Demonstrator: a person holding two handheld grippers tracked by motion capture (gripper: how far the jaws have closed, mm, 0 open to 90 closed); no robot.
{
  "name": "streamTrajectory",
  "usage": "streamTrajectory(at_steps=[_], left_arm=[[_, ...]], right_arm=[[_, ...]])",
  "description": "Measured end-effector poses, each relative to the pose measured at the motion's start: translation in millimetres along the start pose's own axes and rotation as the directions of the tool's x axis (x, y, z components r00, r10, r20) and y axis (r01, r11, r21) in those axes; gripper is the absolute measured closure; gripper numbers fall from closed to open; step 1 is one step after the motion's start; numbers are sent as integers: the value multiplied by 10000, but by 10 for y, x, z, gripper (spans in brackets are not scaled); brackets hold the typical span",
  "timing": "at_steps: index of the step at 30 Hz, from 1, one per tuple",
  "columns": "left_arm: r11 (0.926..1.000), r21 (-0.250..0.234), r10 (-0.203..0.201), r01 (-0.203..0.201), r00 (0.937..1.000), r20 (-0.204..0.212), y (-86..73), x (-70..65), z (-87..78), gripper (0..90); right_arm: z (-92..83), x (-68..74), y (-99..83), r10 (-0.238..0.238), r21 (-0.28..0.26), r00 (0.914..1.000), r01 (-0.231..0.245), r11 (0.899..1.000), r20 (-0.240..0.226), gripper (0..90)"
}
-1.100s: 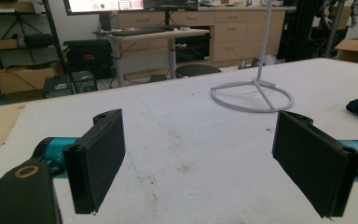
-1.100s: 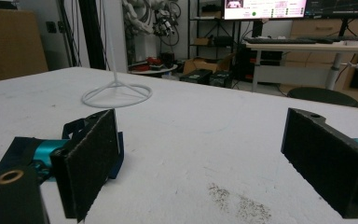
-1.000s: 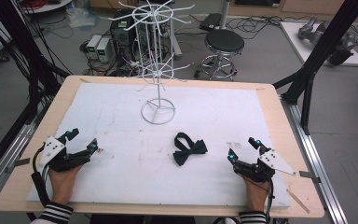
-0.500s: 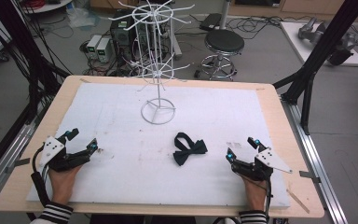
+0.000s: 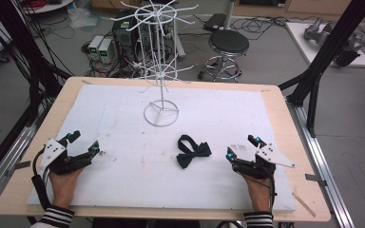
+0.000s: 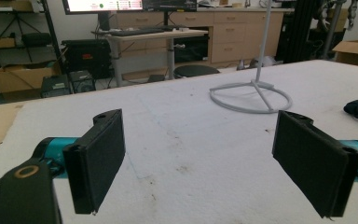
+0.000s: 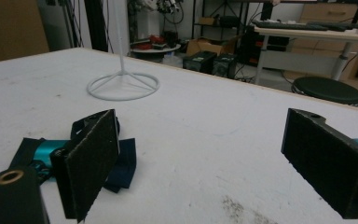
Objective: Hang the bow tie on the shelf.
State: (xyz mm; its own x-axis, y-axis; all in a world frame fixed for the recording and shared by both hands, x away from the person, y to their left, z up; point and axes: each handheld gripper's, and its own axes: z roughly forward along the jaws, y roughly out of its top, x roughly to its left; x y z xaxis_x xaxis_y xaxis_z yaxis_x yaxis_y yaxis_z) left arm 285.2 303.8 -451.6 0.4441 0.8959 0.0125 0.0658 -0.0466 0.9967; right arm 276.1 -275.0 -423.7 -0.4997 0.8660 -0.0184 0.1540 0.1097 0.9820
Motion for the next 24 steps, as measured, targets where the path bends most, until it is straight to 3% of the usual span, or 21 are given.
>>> streamTrajectory(at_steps=[4, 9, 15, 24], left_arm=[[10000, -10, 31, -31, 10000, 33, -1, -2, -1, 175], [10000, -52, -29, 29, 10000, 7, -2, -3, -2, 175], [10000, -63, -52, 52, 10000, 27, -3, 0, -2, 175], [10000, -72, -60, 60, 10000, 39, -3, 2, -2, 175]], right_arm=[[63, 45, 147, -161, 319, 9996, 167, 9994, -210, 103], [178, 106, 301, -94, 635, 9963, 148, 9979, -852, 103], [422, 208, 460, -160, 1614, 9842, 449, 9859, -1763, 104], [605, 242, 541, -402, 2206, 9775, 867, 9715, -2071, 104]])
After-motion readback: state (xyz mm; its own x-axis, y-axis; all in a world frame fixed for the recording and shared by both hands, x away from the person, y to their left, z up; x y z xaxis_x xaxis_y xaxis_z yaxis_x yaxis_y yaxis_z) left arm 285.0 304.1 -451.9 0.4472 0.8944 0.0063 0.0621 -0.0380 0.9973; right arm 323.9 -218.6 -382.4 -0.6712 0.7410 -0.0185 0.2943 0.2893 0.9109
